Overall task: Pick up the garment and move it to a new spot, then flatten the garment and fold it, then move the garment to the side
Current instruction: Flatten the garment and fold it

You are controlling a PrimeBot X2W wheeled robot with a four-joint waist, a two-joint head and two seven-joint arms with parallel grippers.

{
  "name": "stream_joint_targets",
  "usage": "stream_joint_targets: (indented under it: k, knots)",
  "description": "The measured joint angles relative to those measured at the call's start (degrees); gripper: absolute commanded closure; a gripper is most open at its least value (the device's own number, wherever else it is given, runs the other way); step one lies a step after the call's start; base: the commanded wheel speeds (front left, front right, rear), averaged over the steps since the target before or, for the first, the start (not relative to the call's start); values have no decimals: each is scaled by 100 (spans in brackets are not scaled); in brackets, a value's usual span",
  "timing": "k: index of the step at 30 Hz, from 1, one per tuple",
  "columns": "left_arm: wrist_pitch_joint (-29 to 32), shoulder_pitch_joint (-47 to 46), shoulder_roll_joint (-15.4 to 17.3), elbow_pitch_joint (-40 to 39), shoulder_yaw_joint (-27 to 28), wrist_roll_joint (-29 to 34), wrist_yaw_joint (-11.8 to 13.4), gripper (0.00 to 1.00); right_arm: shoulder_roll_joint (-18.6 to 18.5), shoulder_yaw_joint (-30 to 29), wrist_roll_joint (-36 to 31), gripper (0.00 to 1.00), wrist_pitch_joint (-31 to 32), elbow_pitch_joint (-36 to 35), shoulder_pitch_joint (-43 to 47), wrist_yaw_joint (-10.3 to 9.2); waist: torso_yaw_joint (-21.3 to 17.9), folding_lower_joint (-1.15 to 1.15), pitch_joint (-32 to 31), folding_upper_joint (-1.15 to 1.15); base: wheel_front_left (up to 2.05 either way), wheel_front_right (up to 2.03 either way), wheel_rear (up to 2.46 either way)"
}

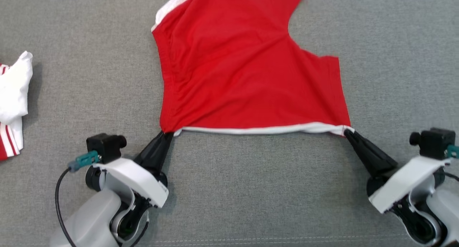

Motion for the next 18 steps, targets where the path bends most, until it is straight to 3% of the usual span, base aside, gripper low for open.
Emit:
stream_joint_targets:
  k: [8,18]
  knots:
    - [304,705,516,-994,9,-107,575,100,121,-730,-241,100,327,-523,1063,0,-85,0,-285,0,0,0,0]
    - [577,1433,893,-1827,32,-392,1071,100,816,-1612,-942,100,1107,-903,2040,0,-167,0,-640,0,0,0,0]
